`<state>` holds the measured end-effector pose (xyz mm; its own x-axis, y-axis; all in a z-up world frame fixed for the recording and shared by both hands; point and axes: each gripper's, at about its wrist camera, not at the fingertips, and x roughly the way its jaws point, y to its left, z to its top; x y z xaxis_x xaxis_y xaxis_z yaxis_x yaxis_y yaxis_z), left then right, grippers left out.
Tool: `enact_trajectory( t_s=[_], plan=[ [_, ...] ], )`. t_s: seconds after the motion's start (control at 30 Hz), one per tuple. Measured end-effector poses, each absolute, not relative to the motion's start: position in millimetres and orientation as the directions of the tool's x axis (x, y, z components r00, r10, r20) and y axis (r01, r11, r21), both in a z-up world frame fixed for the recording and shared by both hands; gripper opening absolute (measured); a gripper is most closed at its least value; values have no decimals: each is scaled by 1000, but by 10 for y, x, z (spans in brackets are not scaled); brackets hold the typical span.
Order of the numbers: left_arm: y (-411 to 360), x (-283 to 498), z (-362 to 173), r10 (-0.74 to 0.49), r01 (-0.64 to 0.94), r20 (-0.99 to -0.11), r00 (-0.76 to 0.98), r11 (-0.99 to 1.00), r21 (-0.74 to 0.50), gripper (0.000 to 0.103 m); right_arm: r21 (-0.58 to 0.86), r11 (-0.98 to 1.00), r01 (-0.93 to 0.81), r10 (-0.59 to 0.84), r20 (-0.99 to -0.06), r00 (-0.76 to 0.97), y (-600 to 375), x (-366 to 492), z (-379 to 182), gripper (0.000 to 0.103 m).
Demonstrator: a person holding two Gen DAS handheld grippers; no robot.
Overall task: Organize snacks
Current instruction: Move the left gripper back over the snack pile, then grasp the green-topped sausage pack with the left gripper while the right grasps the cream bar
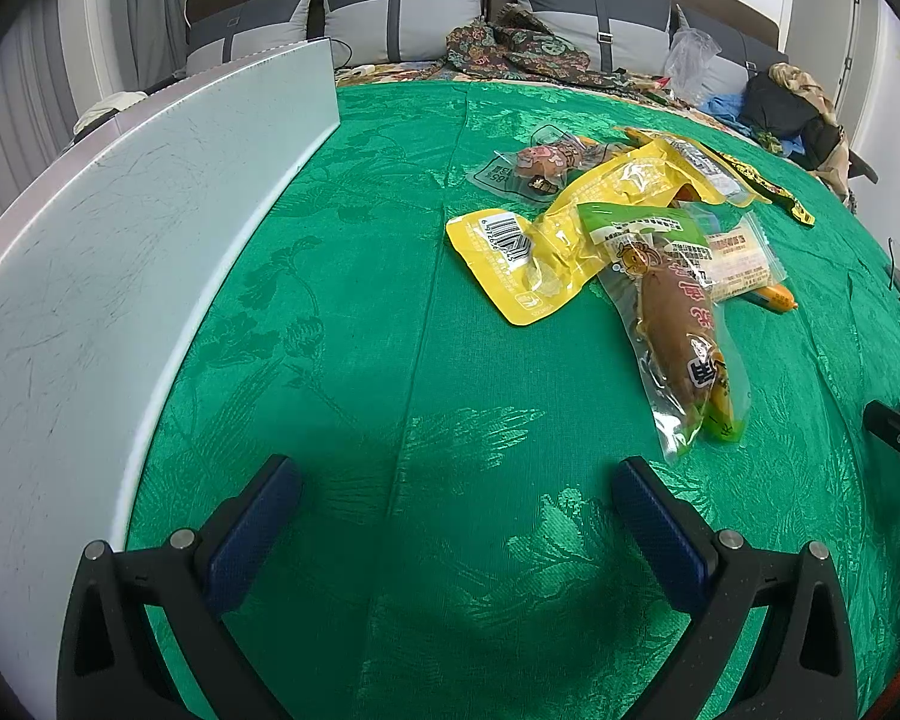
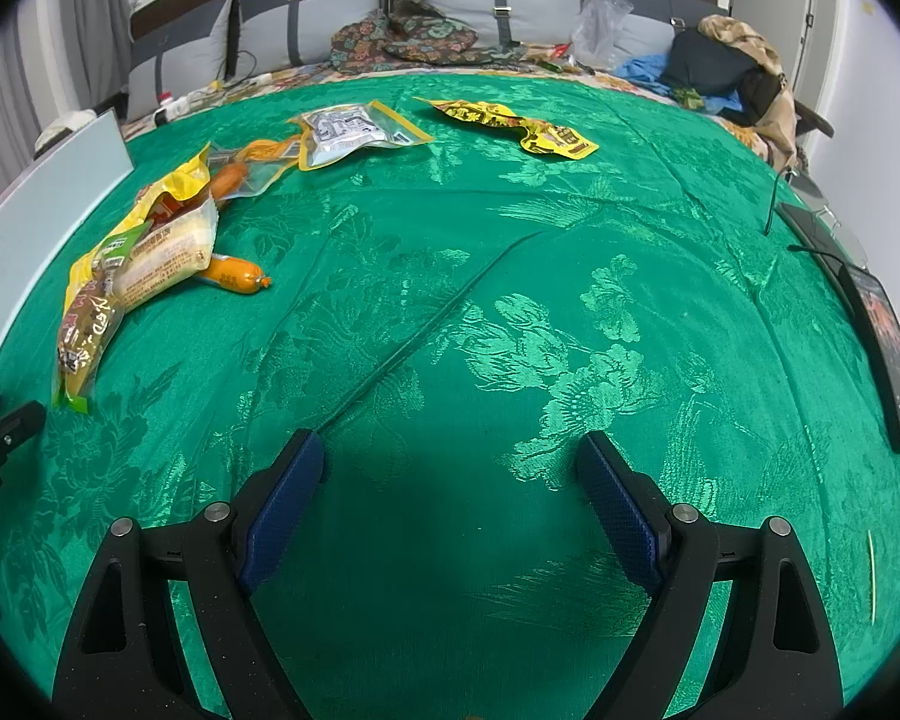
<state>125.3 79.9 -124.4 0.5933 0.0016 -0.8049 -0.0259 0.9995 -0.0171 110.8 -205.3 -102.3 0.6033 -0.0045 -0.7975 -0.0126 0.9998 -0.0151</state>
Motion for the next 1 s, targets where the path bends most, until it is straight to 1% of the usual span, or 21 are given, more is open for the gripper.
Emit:
enact_trajectory(
  t_s=[0.5,0.67,0.7,0.73,0.8,0.87,0.93,1.0],
  plan=[
    [789,1246,-1240,0,-26,-804,595,999,-20,102,-15,1000,-12,-5,-798,603,-2044,1106,-1020,89],
    [815,1231,-1199,-42,-12,-803,595,998,-61,102,-15,1000,-12,-5,-798,603,-2050,1108,-1023,89],
    [847,1217,-1173,-67,-21,-807,586,995,-98,102,-15,1000,-12,-5,-798,603,-2049,1108,-1022,89],
    [899,1188,-1130,-127,-41,-796,592,981,-187,102,-15,1000,-12,-5,-798,603,-2048,1108,-1022,89],
    [918,1193,-1071,-219,-63,-760,612,944,-323,102,-16,1000,-12,-5,-798,603,-2051,1109,-1024,90],
    [781,1329,-1020,-268,-51,-760,592,929,-367,102,-15,1000,-12,-5,-798,603,-2052,1109,-1024,90],
    [506,1551,-998,-255,-4,-803,538,952,-305,102,-15,1000,-12,-5,-798,603,-2049,1108,-1023,90],
    [219,1760,-1026,-188,31,-847,498,979,-199,102,-16,1000,-12,-5,-798,603,-2045,1108,-1021,90]
  ],
)
